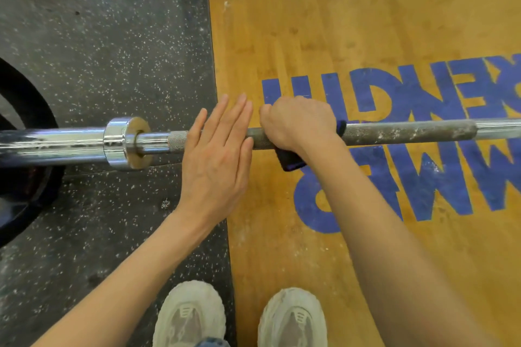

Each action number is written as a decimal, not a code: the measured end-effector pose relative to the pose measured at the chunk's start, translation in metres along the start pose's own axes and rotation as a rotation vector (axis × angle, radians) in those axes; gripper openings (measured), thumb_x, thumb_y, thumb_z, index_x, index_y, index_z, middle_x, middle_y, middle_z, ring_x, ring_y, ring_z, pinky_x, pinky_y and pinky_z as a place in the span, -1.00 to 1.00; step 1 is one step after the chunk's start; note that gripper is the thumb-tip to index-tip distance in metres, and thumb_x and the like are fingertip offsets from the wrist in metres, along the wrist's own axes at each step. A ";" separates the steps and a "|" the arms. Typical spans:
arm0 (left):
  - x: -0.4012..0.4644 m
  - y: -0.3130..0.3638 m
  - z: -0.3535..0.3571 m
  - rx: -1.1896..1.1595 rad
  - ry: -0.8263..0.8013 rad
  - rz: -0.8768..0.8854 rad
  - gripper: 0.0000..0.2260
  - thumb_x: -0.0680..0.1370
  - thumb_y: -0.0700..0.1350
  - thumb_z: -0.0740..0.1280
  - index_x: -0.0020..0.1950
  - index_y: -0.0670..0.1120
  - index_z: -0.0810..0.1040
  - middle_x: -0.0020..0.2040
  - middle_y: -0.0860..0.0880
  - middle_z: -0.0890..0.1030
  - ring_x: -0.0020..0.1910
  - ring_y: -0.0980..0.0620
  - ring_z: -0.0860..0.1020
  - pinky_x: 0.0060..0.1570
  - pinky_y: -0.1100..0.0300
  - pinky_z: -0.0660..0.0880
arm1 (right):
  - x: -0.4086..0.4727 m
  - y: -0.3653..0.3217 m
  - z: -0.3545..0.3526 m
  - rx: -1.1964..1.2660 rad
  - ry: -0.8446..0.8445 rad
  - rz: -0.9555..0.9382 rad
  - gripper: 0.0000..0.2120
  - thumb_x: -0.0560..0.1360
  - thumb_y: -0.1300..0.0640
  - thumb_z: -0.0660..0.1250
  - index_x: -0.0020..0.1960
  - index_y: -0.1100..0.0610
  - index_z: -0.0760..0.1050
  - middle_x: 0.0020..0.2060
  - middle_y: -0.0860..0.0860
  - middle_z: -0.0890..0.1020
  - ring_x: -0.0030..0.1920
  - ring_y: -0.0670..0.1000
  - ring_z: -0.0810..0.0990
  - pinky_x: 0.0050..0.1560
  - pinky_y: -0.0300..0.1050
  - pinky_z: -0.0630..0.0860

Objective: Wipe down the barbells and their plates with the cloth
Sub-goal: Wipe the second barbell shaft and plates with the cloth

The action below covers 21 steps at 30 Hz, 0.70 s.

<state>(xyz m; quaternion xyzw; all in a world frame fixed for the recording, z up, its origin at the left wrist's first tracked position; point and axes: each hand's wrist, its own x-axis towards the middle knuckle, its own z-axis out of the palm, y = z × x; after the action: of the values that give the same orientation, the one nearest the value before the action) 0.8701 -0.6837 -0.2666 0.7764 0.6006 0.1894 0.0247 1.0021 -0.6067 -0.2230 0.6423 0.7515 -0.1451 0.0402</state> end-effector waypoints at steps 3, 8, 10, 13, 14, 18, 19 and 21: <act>-0.002 -0.004 -0.001 0.012 0.002 0.008 -0.56 0.71 -0.07 0.01 0.56 -0.18 0.31 0.57 -0.07 0.32 0.60 -0.06 0.17 0.59 -0.04 0.00 | -0.017 0.000 0.019 -0.199 0.346 -0.089 -0.72 0.61 0.15 0.26 -0.28 0.14 0.40 -0.47 0.04 0.34 -0.36 0.14 0.36 -0.28 -0.05 0.33; 0.003 0.009 0.000 -0.066 0.037 0.027 -0.55 0.71 -0.08 -0.02 0.57 -0.21 0.28 0.59 -0.09 0.28 0.61 -0.07 0.12 0.60 -0.04 -0.07 | -0.050 0.013 0.065 0.056 0.660 -0.109 -0.54 0.74 -0.04 -0.01 0.06 0.13 0.62 -0.13 0.01 0.64 -0.05 0.11 0.58 0.37 0.07 0.34; 0.006 0.010 0.004 -0.045 0.033 0.053 -0.55 0.71 -0.10 -0.01 0.57 -0.21 0.28 0.58 -0.10 0.30 0.60 -0.08 0.16 0.60 -0.02 -0.02 | -0.050 0.033 0.061 0.041 0.706 -0.039 -0.53 0.73 -0.04 -0.03 0.00 0.13 0.60 -0.16 0.01 0.62 -0.05 0.12 0.57 0.42 0.09 0.33; 0.008 0.009 0.009 0.033 0.027 0.086 -0.55 0.70 -0.10 0.01 0.56 -0.21 0.30 0.56 -0.10 0.32 0.57 -0.08 0.23 0.58 0.01 0.02 | -0.051 0.048 0.058 0.068 0.765 0.163 -0.58 0.72 0.04 0.00 -0.07 0.12 0.57 -0.17 0.01 0.60 -0.02 0.13 0.55 0.45 0.17 0.29; 0.008 0.008 0.010 0.039 0.030 0.088 -0.55 0.70 -0.09 0.01 0.56 -0.20 0.31 0.56 -0.10 0.33 0.57 -0.08 0.25 0.57 0.02 0.04 | -0.049 0.041 0.059 0.072 0.752 0.199 -0.60 0.71 0.07 0.00 -0.08 0.12 0.57 -0.18 0.02 0.60 -0.02 0.13 0.54 0.46 0.19 0.27; 0.012 0.005 0.014 0.072 0.062 0.087 -0.56 0.71 -0.08 -0.02 0.55 -0.17 0.35 0.54 -0.08 0.36 0.56 -0.08 0.28 0.56 0.00 0.09 | -0.041 0.041 0.059 0.025 0.736 -0.014 -0.56 0.71 0.06 -0.02 -0.11 0.12 0.57 -0.23 0.01 0.59 -0.12 0.11 0.54 0.47 0.11 0.29; 0.013 0.005 0.014 0.075 0.067 0.085 -0.56 0.71 -0.08 -0.02 0.54 -0.17 0.36 0.54 -0.07 0.37 0.55 -0.09 0.29 0.55 -0.01 0.10 | -0.040 0.056 0.058 -0.002 0.723 -0.051 -0.54 0.72 0.03 -0.04 -0.10 0.11 0.58 -0.24 0.01 0.58 -0.13 0.11 0.54 0.47 0.09 0.28; 0.018 0.005 0.016 0.069 0.079 0.078 -0.56 0.71 -0.08 -0.01 0.52 -0.17 0.40 0.51 -0.07 0.41 0.54 -0.10 0.32 0.53 -0.02 0.13 | -0.040 0.080 0.054 -0.010 0.717 0.031 -0.53 0.72 0.01 -0.05 -0.09 0.10 0.57 -0.22 0.01 0.57 -0.10 0.13 0.53 0.46 0.11 0.30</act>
<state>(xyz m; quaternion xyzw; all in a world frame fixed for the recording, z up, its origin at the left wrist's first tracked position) 0.8831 -0.6652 -0.2751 0.7916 0.5765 0.1999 -0.0332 1.0806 -0.6485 -0.2777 0.6634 0.7088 0.0936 -0.2207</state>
